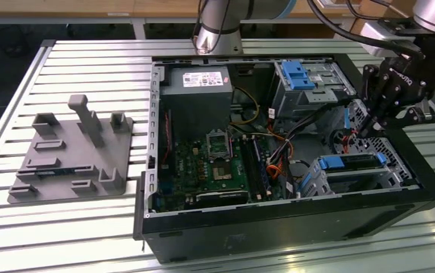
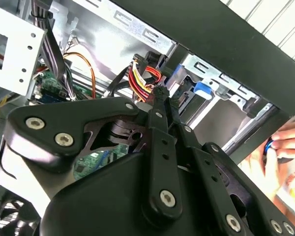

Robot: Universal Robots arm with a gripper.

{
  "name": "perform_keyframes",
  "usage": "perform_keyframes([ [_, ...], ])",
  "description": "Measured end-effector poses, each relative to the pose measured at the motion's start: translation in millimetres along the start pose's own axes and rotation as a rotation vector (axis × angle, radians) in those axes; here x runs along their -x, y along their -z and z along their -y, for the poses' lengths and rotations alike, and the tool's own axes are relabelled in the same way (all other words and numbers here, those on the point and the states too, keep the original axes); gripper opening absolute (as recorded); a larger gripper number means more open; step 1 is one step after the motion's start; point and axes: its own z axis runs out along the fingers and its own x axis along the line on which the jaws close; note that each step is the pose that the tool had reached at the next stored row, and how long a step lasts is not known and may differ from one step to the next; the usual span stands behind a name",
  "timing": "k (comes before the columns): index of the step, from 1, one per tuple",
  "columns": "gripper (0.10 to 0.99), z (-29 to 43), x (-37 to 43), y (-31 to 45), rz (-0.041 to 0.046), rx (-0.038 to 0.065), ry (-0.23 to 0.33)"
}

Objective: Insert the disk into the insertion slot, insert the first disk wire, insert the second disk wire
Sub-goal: 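Insert the first disk wire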

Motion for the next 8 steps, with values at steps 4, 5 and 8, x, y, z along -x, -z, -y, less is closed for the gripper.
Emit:
perform_keyframes([
  [4,0.165,0.0,-0.2,-0.1,-0.0001,0.000,0.003],
  [5,0.165,0.0,-0.2,-0.1,0.0000,0.000,0.003],
  [8,0.165,-0.1,-3.9,-0.7,0.0033,0.000,0.003],
])
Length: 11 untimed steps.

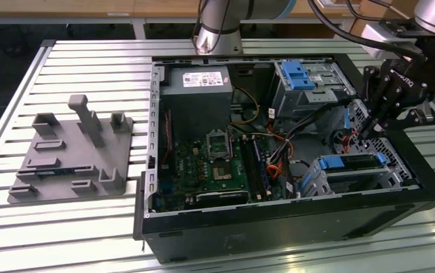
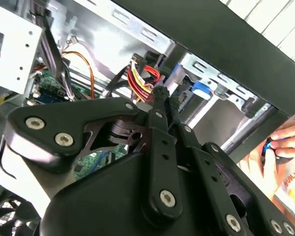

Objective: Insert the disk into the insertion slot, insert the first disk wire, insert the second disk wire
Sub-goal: 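Insert the first disk wire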

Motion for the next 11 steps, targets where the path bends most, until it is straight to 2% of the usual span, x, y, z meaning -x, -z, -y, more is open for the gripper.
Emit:
perform_keyframes([
  [3,0.165,0.0,-7.7,-0.8,0.0123,0.000,0.000],
  [9,0.165,-0.2,-20.3,-2.3,0.0544,-0.001,0.001],
  [11,0.165,-0.4,-23.5,-2.9,0.0613,-0.001,0.001],
])
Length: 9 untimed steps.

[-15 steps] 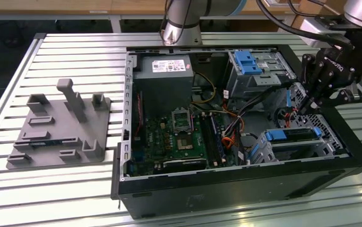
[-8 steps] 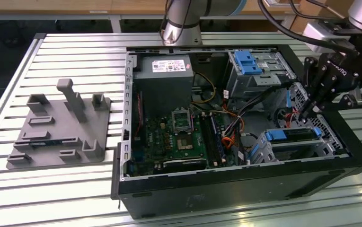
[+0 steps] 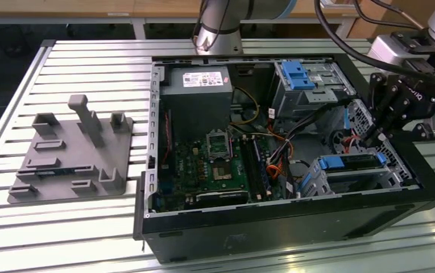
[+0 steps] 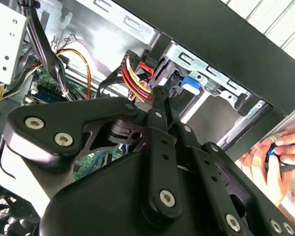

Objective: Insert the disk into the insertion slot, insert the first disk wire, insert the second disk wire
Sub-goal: 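Insert the first disk wire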

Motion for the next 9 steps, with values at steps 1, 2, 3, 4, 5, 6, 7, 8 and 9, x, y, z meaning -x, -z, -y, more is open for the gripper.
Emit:
perform_keyframes([
  [1,0.165,-0.4,-0.7,-0.1,0.0005,0.000,-0.001],
  [2,0.165,-0.3,-1.5,-0.2,0.0005,0.000,-0.001],
  [3,0.165,-0.6,-2.0,-0.6,0.0009,0.000,-0.003],
  [4,0.165,-1.0,-2.2,-0.8,0.0009,0.000,-0.006],
  [5,0.165,-1.3,-2.4,-1.2,0.0008,0.000,-0.008],
  [6,0.165,-1.9,-2.5,-1.6,0.0007,0.000,-0.011],
  [7,0.165,-2.3,-2.7,-1.9,0.0007,0.000,-0.013],
  [8,0.165,-2.5,-2.9,-2.1,0.0007,0.000,-0.016],
  [9,0.165,-2.5,-2.9,-2.2,0.0009,0.000,-0.018],
])
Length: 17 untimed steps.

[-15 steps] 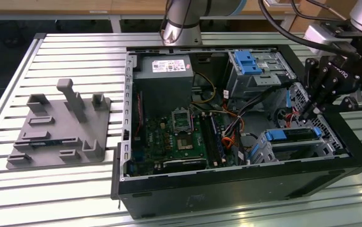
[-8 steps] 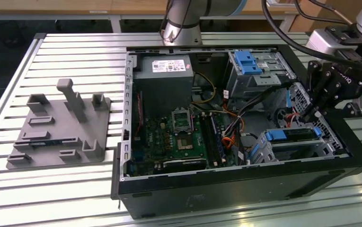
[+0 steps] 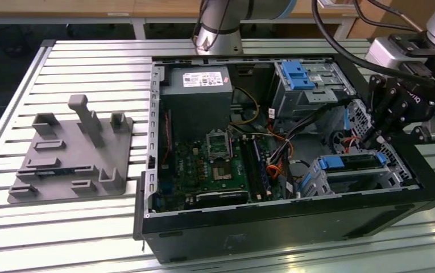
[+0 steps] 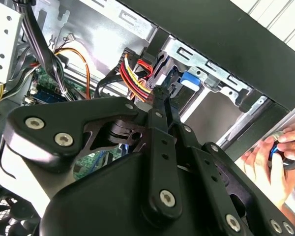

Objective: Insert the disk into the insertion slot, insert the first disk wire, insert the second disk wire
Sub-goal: 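Insert the first disk wire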

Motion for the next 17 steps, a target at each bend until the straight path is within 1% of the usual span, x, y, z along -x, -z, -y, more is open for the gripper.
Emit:
perform_keyframes([
  [5,0.165,-0.1,-0.2,-0.2,0.0001,0.000,-0.001],
  [11,0.165,0.0,-7.2,-1.8,-0.0001,0.000,-0.001],
  [17,0.165,0.0,-7.7,-3.3,-0.0004,0.000,-0.001],
])
